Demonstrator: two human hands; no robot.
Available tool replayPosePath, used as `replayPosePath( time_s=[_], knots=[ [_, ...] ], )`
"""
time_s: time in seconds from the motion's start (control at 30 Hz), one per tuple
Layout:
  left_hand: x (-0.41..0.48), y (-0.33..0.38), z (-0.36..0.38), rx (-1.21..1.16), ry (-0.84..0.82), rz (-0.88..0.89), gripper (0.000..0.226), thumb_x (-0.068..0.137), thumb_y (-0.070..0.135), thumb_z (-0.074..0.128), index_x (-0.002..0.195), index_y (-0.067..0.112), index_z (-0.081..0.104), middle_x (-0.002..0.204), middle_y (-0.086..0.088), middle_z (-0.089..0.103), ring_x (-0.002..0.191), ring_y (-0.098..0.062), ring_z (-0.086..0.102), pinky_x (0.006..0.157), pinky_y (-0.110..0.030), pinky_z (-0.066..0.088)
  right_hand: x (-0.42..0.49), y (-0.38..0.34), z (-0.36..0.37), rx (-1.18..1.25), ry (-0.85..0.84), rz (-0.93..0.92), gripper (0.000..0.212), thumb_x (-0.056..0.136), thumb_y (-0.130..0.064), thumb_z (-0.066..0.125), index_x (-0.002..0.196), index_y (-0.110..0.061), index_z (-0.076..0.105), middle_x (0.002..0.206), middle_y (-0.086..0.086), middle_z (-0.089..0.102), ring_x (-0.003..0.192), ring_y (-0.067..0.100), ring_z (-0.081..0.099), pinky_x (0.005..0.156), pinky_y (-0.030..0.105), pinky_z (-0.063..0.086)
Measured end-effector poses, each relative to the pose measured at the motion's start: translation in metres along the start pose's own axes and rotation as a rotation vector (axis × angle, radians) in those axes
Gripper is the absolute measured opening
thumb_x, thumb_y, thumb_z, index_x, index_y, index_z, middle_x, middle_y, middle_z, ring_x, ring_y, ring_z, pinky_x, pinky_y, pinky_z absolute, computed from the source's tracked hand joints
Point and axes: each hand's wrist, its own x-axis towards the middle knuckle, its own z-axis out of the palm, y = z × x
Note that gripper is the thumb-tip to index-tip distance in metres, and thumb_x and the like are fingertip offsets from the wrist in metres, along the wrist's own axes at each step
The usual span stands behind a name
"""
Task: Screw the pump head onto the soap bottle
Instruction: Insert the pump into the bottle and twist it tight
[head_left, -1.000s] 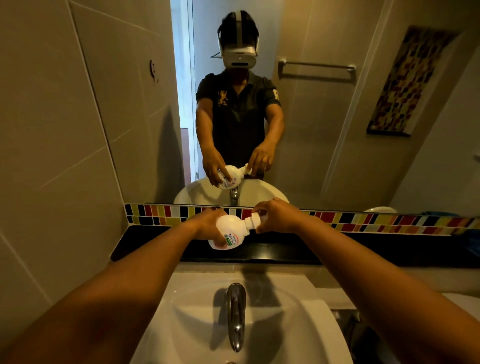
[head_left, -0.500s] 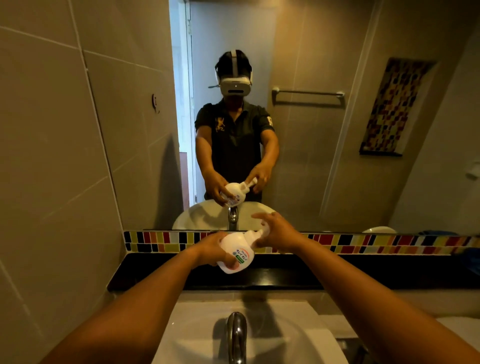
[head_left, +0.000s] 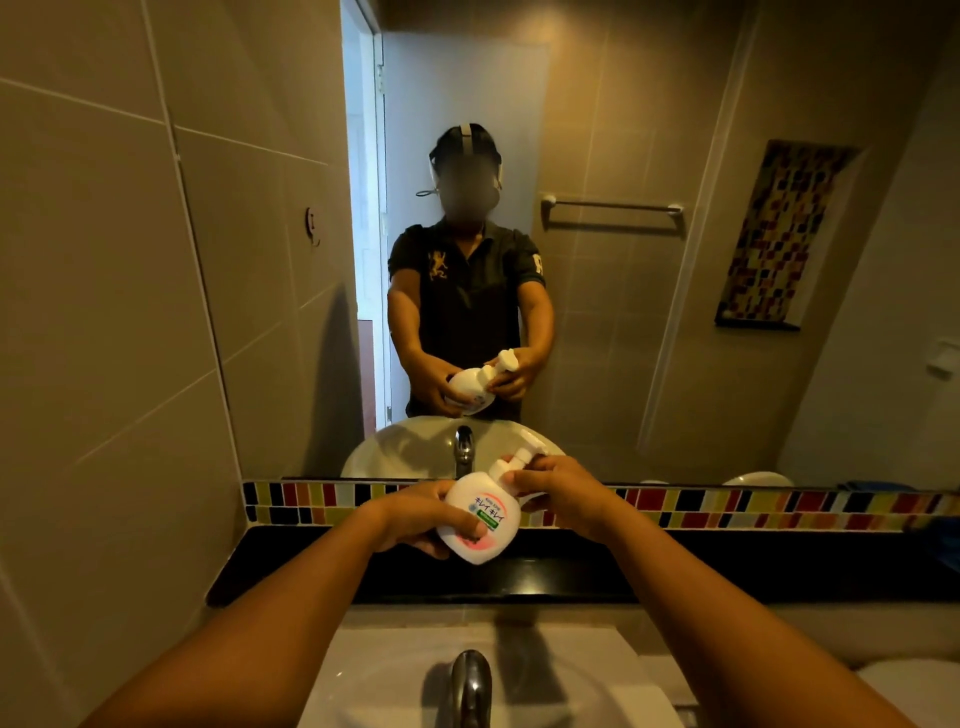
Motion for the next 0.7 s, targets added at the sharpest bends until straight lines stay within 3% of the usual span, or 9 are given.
replayPosePath(
  time_s=[0.17,0.3,0.37,0.47,0.53,0.63,0.7],
  knots=[
    [-0.003,0.004,-0.005,-0.09,-0.071,-0.045,0.047,0.082,0.026,0.075,0.126,0.021,0.057,0.12,-0.01,0.068,0.112,-0.027,0.066,0.087,-0.039,0.058,0.001,-0.007,-0.006,0.011,-0.061,0.048,0.02,0.089,-0.018,0.068,0.107,-0.008,0.07,0.105,0.01,0.074,0.098,0.026,0.07,0.09,0.038,0.055],
    [-0.004,0.002,-0.008,-0.279,-0.129,-0.088,0.048,0.082,0.023,0.075,0.126,0.016,0.059,0.122,-0.014,0.068,0.117,-0.031,0.064,0.084,-0.042,0.06,0.0,-0.011,-0.012,0.157,-0.125,0.061,0.03,0.089,-0.009,0.065,0.118,-0.004,0.067,0.103,0.009,0.075,0.1,0.027,0.069,0.087,0.039,0.056],
    [-0.004,0.004,-0.007,-0.252,-0.124,-0.078,0.047,0.082,0.022,0.075,0.125,0.016,0.058,0.122,-0.013,0.068,0.117,-0.03,0.064,0.083,-0.041,0.06,0.0,-0.011,-0.012,0.152,-0.128,0.06,0.031,0.089,-0.01,0.065,0.119,-0.003,0.066,0.1,0.008,0.075,0.098,0.025,0.07,0.083,0.037,0.056],
    [0.0,0.007,-0.004,-0.111,-0.09,-0.042,0.049,0.081,0.025,0.076,0.126,0.02,0.057,0.122,-0.012,0.068,0.114,-0.029,0.066,0.083,-0.038,0.06,0.001,-0.008,-0.009,0.027,-0.059,0.051,0.027,0.088,-0.026,0.069,0.109,-0.009,0.068,0.099,0.008,0.075,0.094,0.024,0.07,0.083,0.037,0.055],
    [0.002,0.008,-0.001,-0.037,-0.062,-0.031,0.05,0.08,0.027,0.077,0.126,0.021,0.057,0.118,-0.01,0.069,0.108,-0.026,0.068,0.084,-0.038,0.06,0.002,-0.002,-0.004,-0.098,0.01,0.022,0.039,0.084,-0.043,0.07,0.107,-0.011,0.067,0.096,0.008,0.074,0.089,0.024,0.069,0.082,0.037,0.056],
    [0.004,0.009,0.003,0.007,-0.05,-0.017,0.048,0.08,0.028,0.077,0.124,0.023,0.058,0.112,-0.008,0.07,0.101,-0.023,0.069,0.083,-0.038,0.059,0.001,0.005,0.003,-0.162,0.112,0.008,0.055,0.079,-0.061,0.064,0.101,-0.011,0.065,0.084,0.007,0.069,0.071,0.018,0.063,0.064,0.028,0.052],
    [0.005,0.008,0.003,0.005,-0.051,-0.006,0.048,0.08,0.028,0.077,0.124,0.023,0.057,0.113,-0.008,0.07,0.102,-0.023,0.069,0.084,-0.038,0.06,0.003,0.008,0.004,-0.106,0.084,0.045,0.062,0.074,-0.072,0.06,0.105,-0.018,0.063,0.091,0.009,0.068,0.077,0.02,0.063,0.067,0.032,0.052]
  ],
)
